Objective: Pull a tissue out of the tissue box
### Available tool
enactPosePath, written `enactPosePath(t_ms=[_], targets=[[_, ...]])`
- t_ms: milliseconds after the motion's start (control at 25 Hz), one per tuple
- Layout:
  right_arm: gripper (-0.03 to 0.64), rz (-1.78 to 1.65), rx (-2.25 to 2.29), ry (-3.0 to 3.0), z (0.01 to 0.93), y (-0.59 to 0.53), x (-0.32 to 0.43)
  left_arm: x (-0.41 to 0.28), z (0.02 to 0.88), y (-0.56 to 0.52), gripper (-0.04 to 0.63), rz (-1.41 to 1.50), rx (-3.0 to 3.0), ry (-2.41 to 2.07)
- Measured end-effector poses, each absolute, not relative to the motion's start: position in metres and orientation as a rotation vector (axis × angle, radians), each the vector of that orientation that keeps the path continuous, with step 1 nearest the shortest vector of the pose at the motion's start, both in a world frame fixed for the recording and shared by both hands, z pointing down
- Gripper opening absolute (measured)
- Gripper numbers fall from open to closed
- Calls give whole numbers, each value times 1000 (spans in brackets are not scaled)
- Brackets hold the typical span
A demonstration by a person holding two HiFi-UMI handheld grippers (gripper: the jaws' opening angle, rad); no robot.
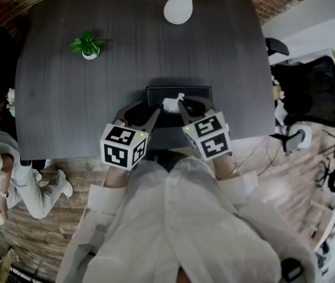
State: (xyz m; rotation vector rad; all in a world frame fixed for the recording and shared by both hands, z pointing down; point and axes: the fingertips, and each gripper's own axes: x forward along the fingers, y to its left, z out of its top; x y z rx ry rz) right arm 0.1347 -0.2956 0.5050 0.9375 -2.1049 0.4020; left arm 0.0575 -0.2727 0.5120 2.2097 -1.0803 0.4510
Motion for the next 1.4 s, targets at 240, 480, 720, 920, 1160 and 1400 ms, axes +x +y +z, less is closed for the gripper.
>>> enactPosePath(t_ms=[240, 480, 720, 920, 1160, 1400], targets=[[17, 431, 960, -2157, 501, -299, 141, 58, 512, -272, 150, 474, 2211, -1075], [17, 449, 979, -2215, 489, -302, 139, 58, 513, -272, 150, 487, 2214, -1071], [17, 443, 1013, -2247, 479, -307, 144, 58, 514, -272, 150, 499, 2208, -1083], [17, 435, 1026, -2265, 474, -310, 147, 59, 513, -271, 149, 519, 2204, -1091], [17, 414, 1045, -2290, 466, -314, 147, 58, 513, -271, 150, 526, 2201, -1095], [17, 413, 1076, -2318, 458, -320, 150, 58, 512, -271, 150, 538, 2199, -1094]])
